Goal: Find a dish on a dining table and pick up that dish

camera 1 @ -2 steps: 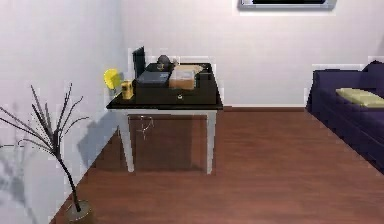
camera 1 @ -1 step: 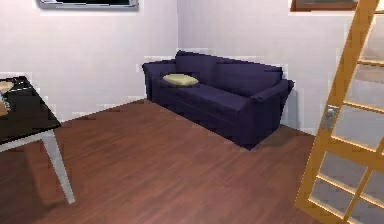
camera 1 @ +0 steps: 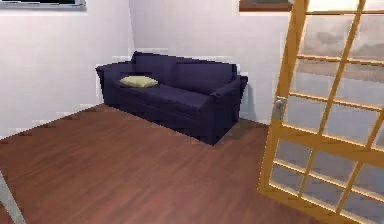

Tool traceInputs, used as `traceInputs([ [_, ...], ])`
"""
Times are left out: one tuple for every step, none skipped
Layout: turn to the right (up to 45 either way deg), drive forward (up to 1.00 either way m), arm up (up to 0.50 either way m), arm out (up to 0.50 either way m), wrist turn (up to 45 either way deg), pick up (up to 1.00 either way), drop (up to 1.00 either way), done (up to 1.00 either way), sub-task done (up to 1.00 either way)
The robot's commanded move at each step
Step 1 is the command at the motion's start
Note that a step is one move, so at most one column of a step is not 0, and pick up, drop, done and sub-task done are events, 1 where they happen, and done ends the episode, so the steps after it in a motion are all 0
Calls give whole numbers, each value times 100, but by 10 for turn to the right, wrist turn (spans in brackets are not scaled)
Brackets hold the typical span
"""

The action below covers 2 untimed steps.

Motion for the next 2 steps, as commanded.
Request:
traceInputs([
  [0, 100, 0, 0, 0, 0, 0, 0, 0],
  [30, 0, 0, 0, 0, 0, 0, 0, 0],
])
